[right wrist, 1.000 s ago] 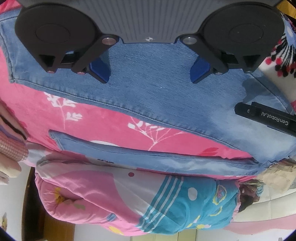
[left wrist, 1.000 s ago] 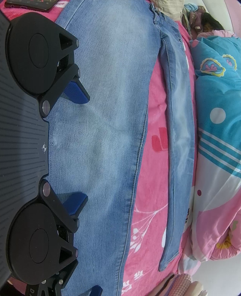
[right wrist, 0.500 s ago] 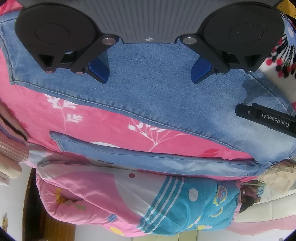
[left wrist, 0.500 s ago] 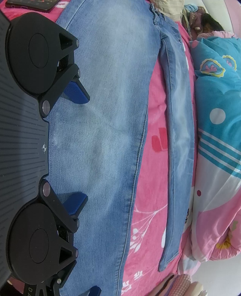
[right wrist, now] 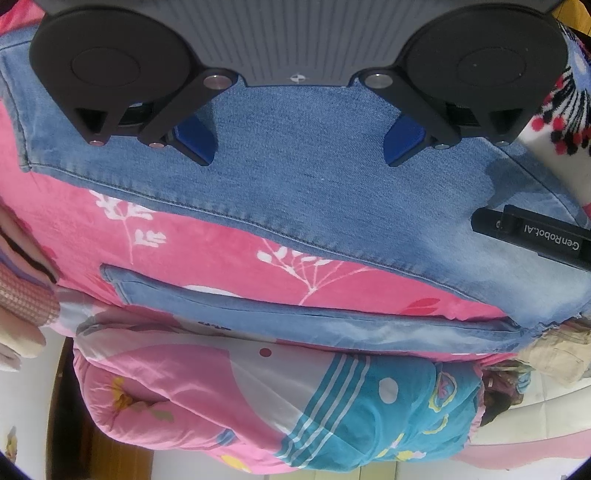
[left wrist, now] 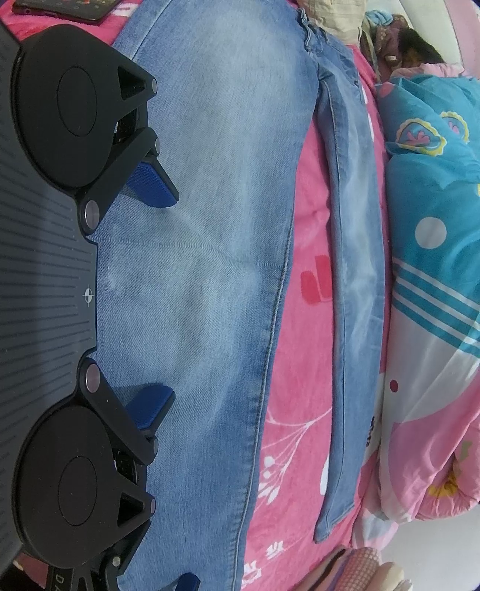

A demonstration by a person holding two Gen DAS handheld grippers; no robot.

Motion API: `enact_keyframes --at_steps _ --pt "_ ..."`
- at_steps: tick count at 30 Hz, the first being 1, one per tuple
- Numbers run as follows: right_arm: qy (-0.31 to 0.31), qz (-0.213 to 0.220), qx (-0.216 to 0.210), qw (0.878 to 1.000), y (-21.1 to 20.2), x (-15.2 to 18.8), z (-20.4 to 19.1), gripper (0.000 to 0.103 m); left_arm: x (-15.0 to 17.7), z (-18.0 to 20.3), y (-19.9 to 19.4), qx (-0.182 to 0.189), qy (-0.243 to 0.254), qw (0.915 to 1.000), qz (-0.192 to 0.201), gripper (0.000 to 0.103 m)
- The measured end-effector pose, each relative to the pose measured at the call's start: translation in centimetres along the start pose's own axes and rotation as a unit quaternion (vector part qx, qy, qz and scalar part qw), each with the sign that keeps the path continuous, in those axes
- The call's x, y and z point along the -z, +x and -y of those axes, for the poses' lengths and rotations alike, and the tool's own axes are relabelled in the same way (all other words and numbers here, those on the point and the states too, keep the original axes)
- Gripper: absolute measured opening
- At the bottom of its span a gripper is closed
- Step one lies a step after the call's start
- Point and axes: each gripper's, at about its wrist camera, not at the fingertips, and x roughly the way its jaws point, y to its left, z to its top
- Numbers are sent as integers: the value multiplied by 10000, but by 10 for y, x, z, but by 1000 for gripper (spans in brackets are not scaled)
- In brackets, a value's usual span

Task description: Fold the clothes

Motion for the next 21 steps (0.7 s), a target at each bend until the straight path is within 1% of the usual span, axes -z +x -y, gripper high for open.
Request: enact_keyframes --at_steps 21 --pt "9 -3 12 10000 1 1 0 101 3 -1 0 19 -33 10000 37 103"
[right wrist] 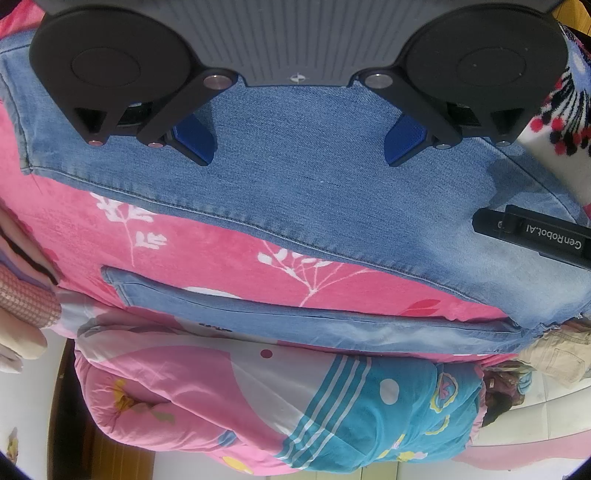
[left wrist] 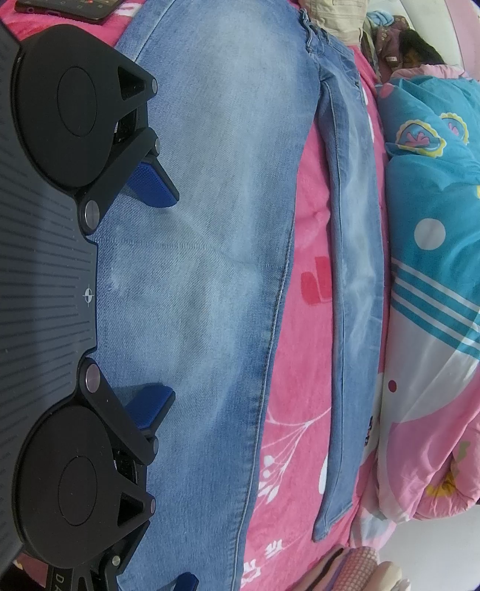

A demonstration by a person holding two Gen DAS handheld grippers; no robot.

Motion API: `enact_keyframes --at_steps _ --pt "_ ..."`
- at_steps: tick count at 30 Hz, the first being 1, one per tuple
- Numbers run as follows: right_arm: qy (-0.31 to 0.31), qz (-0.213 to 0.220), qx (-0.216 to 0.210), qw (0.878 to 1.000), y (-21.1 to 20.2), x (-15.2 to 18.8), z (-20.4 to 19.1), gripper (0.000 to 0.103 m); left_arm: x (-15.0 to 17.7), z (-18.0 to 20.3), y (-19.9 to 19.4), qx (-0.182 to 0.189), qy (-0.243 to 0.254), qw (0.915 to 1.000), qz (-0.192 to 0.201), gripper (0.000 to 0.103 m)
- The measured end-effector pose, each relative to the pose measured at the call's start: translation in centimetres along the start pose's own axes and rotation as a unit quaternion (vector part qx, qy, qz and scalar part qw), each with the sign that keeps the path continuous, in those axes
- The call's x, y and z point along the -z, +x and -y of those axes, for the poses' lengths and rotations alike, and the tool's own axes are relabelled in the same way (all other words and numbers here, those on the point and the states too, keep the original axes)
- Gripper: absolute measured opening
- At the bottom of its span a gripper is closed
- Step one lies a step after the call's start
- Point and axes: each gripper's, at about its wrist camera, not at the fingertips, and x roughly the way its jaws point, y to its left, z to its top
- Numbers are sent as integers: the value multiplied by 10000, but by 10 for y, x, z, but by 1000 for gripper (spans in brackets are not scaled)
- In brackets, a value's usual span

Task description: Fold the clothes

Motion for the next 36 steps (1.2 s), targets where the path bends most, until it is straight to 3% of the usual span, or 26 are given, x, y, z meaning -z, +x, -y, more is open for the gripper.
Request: enact_keyframes --at_steps 36 --pt "47 -34 25 10000 -3 3 -3 101 8 -1 -5 3 -53 10000 64 103"
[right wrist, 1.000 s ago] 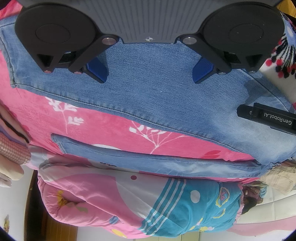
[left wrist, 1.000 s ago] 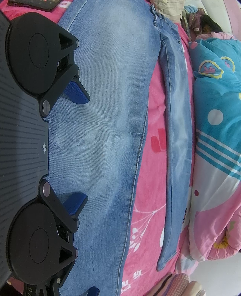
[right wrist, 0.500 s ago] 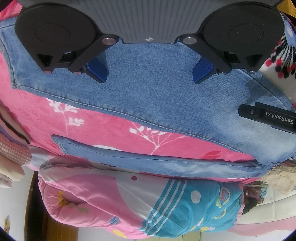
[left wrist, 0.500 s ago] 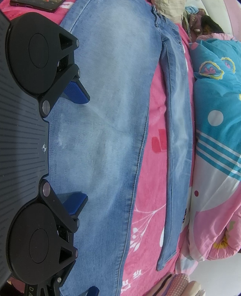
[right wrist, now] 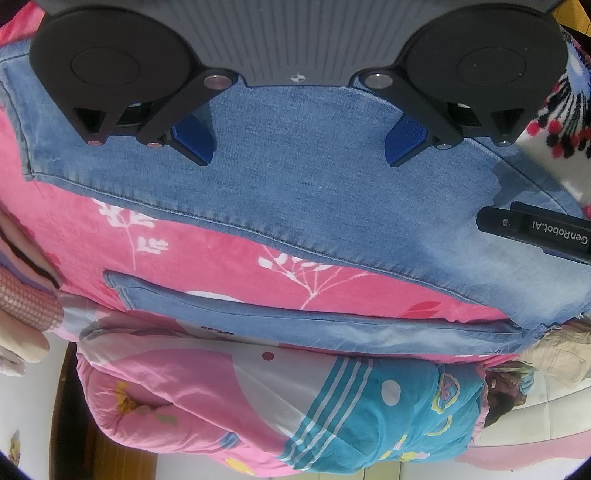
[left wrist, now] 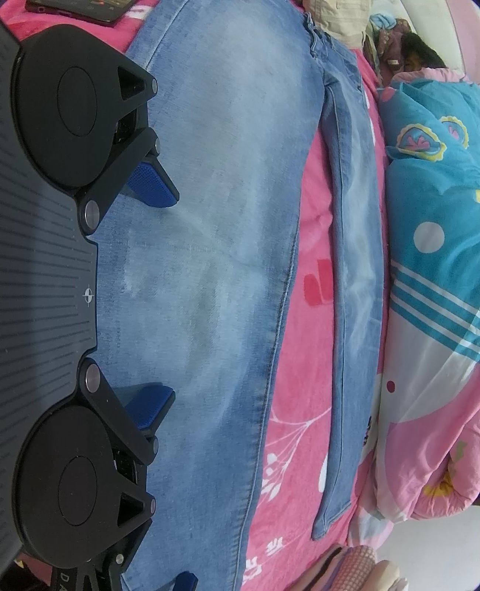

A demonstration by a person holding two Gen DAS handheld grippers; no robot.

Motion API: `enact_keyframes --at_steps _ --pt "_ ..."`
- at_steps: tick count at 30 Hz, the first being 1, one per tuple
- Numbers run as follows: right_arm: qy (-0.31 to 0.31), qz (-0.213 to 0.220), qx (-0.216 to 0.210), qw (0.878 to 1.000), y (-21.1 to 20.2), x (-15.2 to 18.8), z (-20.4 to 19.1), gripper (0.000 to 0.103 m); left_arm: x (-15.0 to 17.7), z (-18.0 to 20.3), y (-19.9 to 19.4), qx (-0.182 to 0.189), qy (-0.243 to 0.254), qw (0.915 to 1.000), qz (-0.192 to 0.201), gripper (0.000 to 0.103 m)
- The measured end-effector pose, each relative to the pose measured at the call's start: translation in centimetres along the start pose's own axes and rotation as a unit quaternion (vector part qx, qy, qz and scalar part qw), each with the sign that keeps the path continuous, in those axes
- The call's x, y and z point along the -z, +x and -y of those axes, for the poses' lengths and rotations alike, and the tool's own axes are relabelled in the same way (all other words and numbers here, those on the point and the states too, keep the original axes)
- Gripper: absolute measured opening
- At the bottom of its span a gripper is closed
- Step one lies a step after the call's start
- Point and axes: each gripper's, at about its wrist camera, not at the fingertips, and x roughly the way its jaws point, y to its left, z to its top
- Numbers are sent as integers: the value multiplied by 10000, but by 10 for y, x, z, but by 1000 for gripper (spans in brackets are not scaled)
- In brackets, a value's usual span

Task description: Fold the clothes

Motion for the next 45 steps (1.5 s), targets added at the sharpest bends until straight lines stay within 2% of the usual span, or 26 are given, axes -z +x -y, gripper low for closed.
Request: enact_keyframes --at_steps 8,13,16,21,26,29,34,39,43,45 --pt "-32 -102 -192 9998 -9 3 2 101 11 -5 -9 -90 -49 9994 336 103" --pt "-135 -233 -409 9988 -16 -9 5 100 16 -34 -19 -130 -528 9959 720 103" --pt "-286 -49 -486 9984 -17 -26 1 99 6 -56 -21 -163 -811 9919 960 103" --pt "-533 328 -678 9957 -5 -78 -13 92 -22 -95 -14 -258 -1265 9835 1264 103" --pt "-677 651 -1123 9892 20 -154 -34 82 -58 -123 17 -389 -1682 9779 1182 103" --pt "-737 582 -1507 9841 51 -198 -53 73 -73 -133 38 -422 -1759 9767 1156 103" --pt "-970 177 -2108 9725 124 -254 -93 54 -73 -143 60 -478 -1856 9752 1105 103" --pt "-1079 -233 -2939 9494 199 -283 -146 28 -66 -139 66 -588 -1712 9776 1075 103" --pt "-1249 -395 -3634 9224 243 -292 -192 22 -63 -135 71 -722 -1552 9798 1038 103" --pt "-1690 -323 -3687 9135 250 -278 -206 21 -63 -134 71 -744 -1533 9799 1041 103"
